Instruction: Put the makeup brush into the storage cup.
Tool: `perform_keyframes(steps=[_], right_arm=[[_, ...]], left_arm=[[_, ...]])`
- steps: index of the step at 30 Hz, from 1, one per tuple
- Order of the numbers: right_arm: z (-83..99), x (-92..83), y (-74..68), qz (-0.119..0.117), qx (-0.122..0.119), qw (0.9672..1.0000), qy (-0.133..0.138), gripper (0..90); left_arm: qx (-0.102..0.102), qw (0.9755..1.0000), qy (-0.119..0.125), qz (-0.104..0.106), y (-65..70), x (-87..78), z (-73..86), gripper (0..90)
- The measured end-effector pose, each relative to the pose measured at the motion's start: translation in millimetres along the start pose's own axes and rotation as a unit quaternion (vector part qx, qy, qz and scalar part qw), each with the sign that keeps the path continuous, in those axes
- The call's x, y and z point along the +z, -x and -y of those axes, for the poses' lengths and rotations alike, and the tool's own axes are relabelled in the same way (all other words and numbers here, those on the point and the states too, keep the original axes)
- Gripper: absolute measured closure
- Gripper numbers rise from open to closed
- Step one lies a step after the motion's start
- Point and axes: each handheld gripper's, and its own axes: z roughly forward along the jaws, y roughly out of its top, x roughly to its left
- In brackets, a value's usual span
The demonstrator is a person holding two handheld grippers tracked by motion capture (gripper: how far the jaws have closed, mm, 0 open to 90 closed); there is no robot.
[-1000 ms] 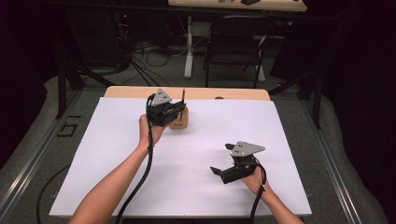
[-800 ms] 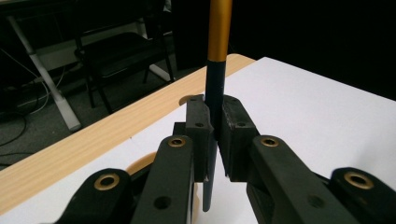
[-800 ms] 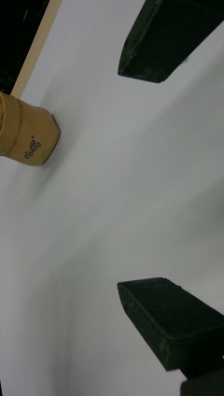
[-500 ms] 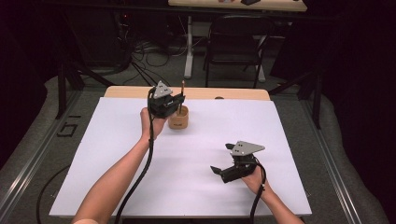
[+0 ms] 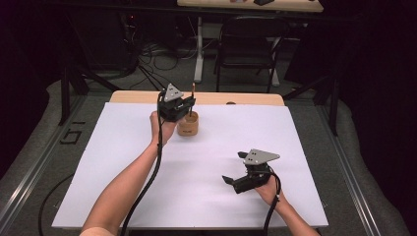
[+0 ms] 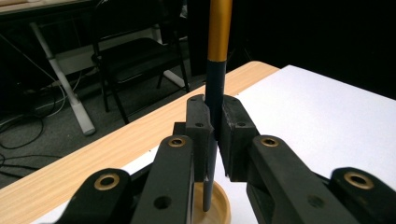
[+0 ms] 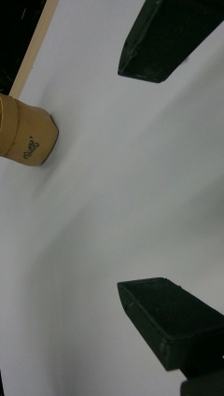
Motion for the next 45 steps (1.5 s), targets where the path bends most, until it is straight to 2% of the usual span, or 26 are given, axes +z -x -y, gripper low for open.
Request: perform_keyframes(steps=[8,12,15,24,25,26,27,28,30,31,33,35,37,41,45], right_arm=[[1.6,-2.5,-0.2,0.002,-0.002,1.0,0.0,0.0],[2.3,-2.1,0.3,0.003,-0.003,1.0,-0.001,0.0],[2.2,-2.1,0.0,0.001,-0.003,1.0,0.0,0.0],[2.0,-3.7,0.3,0.001,-0.003,1.0,0.002,0.0],[1.9,-4.2,0.6,0.001,-0.003,1.0,0.004,0.0],[1.9,-4.2,0.6,0.001,-0.003,1.0,0.004,0.0],[1.7,-4.6,1.0,0.002,-0.004,1.0,0.005,0.0],[1.7,-5.9,2.0,0.006,-0.002,1.0,0.005,0.0],[1.7,-6.5,2.9,0.005,-0.003,1.0,0.006,0.0],[1.5,-7.0,3.3,0.007,-0.004,0.9999,0.008,0.0],[0.8,-9.1,4.7,0.011,-0.002,0.9998,0.013,0.0],[0.4,-10.7,6.1,0.011,0.003,0.9998,0.019,0.0],[0.2,-11.4,6.6,0.012,0.005,0.9997,0.019,0.0],[-0.8,-14.4,7.6,0.021,0.002,0.9994,0.026,0.0],[-2.0,-15.4,7.9,0.028,-0.002,0.9992,0.028,0.0]], left_arm=[[-0.017,0.9998,-0.004,-0.01,-6.0,11.1,5.2,83.3],[-0.017,0.9998,-0.008,-0.012,-8.0,13.0,7.1,83.3],[-0.034,0.9992,-0.012,-0.015,-11.0,15.5,11.3,83.2],[-0.036,0.9987,-0.031,-0.015,-11.8,20.5,16.3,82.1],[-0.041,0.9984,-0.039,-0.006,-12.3,21.2,16.9,74.6],[-0.041,0.9984,-0.039,-0.006,-12.3,21.2,16.9,65.2],[-0.045,0.9979,-0.046,0.002,-12.7,21.8,17.8,65.2],[-0.044,0.9975,-0.056,0.007,-12.6,21.2,19.9,49.7],[-0.04,0.9974,-0.059,0.001,-11.7,20.1,20.8,34.6],[-0.037,0.9975,-0.061,0.001,-11.4,18.6,21.2,34.6],[-0.024,0.9978,-0.061,0.0,-10.0,12.4,20.9,16.7],[-0.023,0.9978,-0.061,0.006,-9.7,10.4,20.9,14.7],[-0.01,0.9978,-0.065,0.007,-7.7,6.4,20.9,13.1],[0.003,0.9973,-0.071,0.016,-3.9,-1.1,22.0,8.2],[0.011,0.9971,-0.073,0.019,-2.2,-6.2,24.1,8.4]])
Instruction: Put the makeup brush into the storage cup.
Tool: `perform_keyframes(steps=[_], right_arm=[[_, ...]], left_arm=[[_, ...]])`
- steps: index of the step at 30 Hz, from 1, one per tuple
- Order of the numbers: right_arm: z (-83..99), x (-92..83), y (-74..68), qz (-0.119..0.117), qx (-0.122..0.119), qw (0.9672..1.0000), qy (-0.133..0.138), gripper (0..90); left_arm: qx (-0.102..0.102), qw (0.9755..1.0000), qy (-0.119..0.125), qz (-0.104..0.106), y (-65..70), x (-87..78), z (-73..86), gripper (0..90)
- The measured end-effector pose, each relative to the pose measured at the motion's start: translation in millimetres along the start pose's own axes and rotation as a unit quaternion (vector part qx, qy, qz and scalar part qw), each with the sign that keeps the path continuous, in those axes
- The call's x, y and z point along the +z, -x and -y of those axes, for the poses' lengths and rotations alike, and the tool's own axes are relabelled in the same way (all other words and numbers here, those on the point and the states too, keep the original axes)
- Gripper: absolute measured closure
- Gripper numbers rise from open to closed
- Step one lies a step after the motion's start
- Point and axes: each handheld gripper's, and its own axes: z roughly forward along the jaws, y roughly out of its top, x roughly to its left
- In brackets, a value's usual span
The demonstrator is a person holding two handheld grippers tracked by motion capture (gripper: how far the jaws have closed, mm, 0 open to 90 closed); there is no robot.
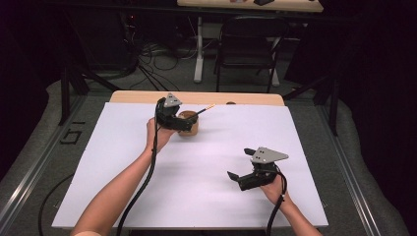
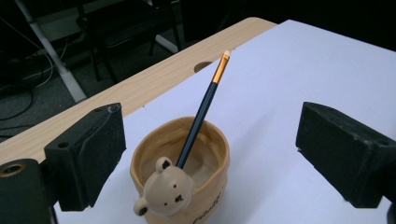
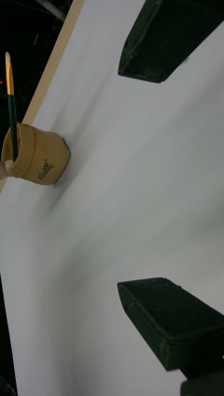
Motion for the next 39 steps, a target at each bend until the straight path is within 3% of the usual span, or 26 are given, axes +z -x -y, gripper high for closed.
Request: perform_keyframes(steps=[14,26,39], right_arm=[[-2.1,-5.0,2.0,0.014,-0.002,0.9998,0.013,0.0],[-4.7,-13.5,4.3,0.029,-0.003,0.999,0.034,0.0],[-5.1,-16.6,3.1,0.025,-0.003,0.9984,0.051,0.0]], left_arm=[[0.019,0.9998,0.008,0.001,6.1,-27.0,14.9,5.2],[0.031,0.9988,0.034,0.018,19.4,-72.0,33.8,2.5],[0.042,0.9971,0.063,0.011,38.7,-116.2,58.3,0.0]])
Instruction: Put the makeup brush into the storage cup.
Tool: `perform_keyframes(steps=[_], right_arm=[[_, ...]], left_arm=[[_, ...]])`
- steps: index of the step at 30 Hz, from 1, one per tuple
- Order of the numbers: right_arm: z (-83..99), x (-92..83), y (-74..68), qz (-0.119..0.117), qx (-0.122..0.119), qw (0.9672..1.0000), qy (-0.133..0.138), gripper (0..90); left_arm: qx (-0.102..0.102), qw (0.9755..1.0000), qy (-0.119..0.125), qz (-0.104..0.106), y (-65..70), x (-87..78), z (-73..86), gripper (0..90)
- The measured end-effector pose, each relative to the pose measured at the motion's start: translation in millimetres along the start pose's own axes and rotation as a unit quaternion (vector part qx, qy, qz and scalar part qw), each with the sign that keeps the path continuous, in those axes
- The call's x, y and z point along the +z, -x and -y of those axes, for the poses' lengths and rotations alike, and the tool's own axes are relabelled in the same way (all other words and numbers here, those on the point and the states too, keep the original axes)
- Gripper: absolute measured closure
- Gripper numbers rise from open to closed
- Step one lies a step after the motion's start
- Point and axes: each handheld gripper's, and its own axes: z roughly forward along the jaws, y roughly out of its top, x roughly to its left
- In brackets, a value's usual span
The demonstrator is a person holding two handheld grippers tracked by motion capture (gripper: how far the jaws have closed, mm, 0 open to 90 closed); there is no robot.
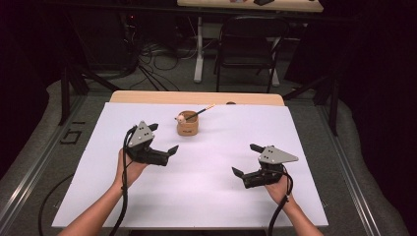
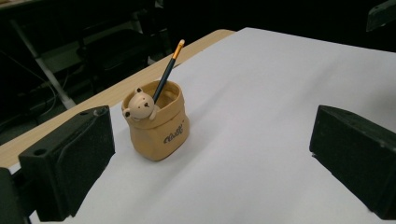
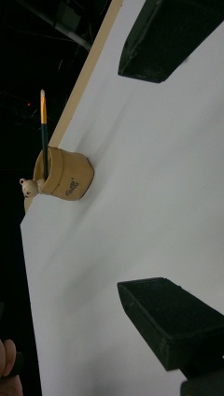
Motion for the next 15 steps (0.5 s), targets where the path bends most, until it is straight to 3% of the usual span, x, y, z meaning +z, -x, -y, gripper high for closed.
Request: perform_keyframes(steps=[8,15], right_arm=[[0.1,-1.9,-1.6,0.002,0.0,1.0,0.005,0.0],[2.8,-5.8,-3.3,0.01,0.006,0.9998,0.014,0.0]], left_arm=[[-0.003,0.9998,0.016,-0.012,6.7,-21.6,13.2,0.0],[-0.02,0.9993,0.022,-0.023,10.1,-38.3,33.1,0.0]])
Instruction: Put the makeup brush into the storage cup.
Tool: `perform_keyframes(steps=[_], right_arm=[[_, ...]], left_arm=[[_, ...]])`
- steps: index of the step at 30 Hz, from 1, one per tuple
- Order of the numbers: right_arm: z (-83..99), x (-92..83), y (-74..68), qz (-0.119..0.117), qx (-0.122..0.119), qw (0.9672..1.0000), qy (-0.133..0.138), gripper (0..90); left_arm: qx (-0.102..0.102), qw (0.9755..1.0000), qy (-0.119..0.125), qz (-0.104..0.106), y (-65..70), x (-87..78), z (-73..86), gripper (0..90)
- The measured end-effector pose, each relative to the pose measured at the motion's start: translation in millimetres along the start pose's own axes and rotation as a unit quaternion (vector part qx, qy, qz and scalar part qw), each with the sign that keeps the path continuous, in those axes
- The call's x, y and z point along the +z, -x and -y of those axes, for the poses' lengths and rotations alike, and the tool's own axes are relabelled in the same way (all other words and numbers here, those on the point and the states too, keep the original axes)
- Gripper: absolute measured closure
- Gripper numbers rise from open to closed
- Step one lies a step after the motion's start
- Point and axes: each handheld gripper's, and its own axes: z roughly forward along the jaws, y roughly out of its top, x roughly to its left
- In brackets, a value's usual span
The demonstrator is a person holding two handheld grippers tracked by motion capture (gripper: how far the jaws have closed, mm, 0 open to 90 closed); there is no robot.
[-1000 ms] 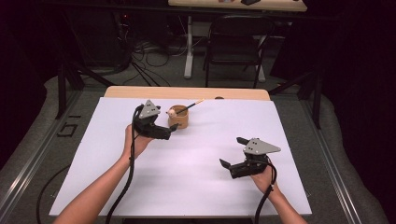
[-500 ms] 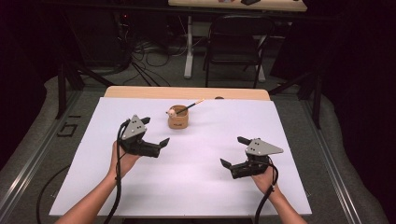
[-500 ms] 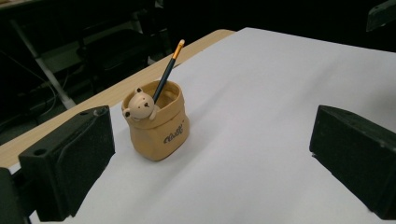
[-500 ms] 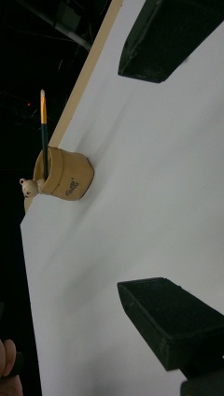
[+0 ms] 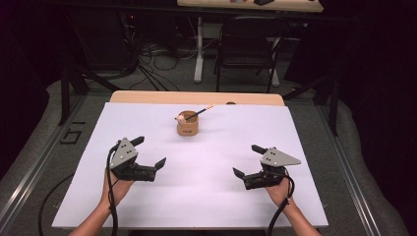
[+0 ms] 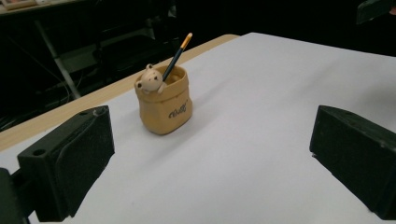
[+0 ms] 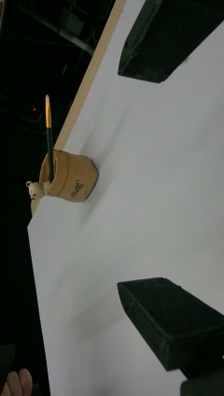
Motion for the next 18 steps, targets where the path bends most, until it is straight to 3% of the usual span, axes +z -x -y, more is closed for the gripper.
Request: perform_keyframes(steps=[5,9,12,18], right_arm=[[4.3,-5.0,-0.6,0.005,0.004,1.0,-0.004,0.0],[6.7,-8.2,-1.0,0.006,0.008,0.9999,-0.002,0.0],[10.9,-13.1,-2.9,0.019,0.011,0.9998,0.002,0.0],[17.3,-18.1,-4.6,0.021,0.016,0.9996,0.003,0.0]], left_arm=[[-0.019,0.9997,0.008,-0.013,-0.9,-13.4,17.8,0.0],[-0.023,0.9994,0.012,-0.023,0.0,-19.0,25.4,0.0],[-0.035,0.9987,0.018,-0.034,0.9,-26.1,36.0,0.0],[-0.039,0.9983,0.019,-0.038,2.6,-33.4,48.9,0.0]])
